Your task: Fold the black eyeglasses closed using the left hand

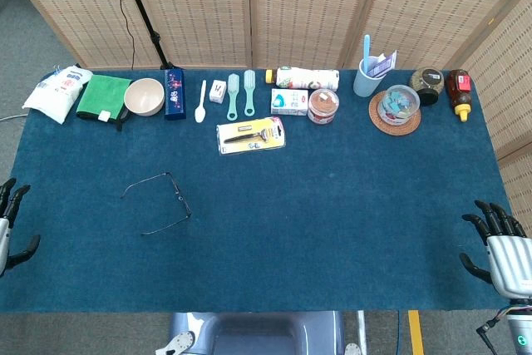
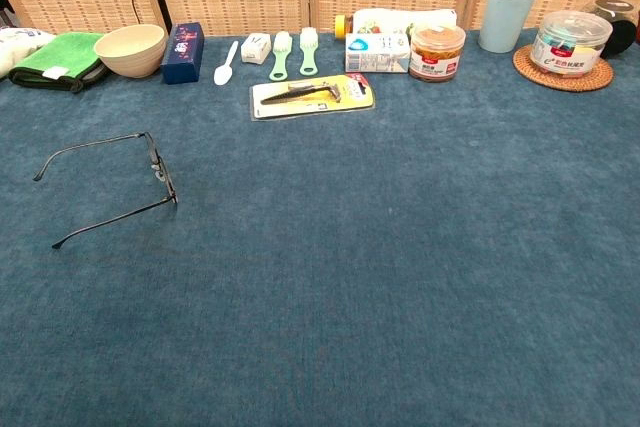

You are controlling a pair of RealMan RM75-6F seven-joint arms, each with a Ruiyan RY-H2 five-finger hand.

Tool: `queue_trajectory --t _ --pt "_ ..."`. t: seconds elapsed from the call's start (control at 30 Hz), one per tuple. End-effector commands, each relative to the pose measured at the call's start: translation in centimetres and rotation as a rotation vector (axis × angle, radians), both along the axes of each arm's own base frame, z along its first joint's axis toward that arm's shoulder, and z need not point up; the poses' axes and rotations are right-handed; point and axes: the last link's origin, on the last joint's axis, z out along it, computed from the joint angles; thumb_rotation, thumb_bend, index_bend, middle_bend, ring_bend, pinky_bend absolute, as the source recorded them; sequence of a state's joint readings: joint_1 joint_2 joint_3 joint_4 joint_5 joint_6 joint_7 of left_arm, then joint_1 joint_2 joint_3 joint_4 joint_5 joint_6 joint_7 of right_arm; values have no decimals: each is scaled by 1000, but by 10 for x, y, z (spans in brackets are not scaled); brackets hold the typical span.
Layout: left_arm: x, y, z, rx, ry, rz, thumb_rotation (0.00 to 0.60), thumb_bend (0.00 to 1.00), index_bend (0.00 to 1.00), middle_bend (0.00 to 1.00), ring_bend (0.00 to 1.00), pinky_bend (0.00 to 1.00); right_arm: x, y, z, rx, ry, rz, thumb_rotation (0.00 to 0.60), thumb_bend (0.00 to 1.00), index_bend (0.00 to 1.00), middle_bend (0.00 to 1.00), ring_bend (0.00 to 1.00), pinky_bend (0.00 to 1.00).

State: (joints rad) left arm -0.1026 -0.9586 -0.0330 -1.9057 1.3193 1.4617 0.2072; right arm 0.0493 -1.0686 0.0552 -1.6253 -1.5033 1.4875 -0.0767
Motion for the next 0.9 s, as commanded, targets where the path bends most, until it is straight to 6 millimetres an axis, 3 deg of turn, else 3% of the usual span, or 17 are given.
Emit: queue_trajectory --t 0.03,0.3,0.33,0.43,0.67,0.9 --pt "1 1 -1 -3 -4 -2 600 310 114 0 0 0 -1 0 0 1 0 -3 600 272 273 137 112 197" --pt "5 5 -4 -22 -15 -13 600 309 119 0 0 0 -2 1 1 -3 0 -5 600 272 273 137 111 197" --pt "7 6 -5 -26 -17 -16 600 303 119 0 0 0 -27 3 3 18 -2 -76 600 272 273 137 111 198" --pt "12 12 -7 -40 -14 -36 600 270 120 0 0 0 -6 12 11 6 -20 -19 600 273 274 137 111 198" --pt "27 25 -22 -122 22 -70 600 237 146 0 0 0 -10 9 11 -6 -12 -31 600 272 280 137 112 204" --pt "49 41 -53 -209 58 -150 600 235 162 0 0 0 -11 8 12 -18 -10 -25 600 272 280 137 111 207"
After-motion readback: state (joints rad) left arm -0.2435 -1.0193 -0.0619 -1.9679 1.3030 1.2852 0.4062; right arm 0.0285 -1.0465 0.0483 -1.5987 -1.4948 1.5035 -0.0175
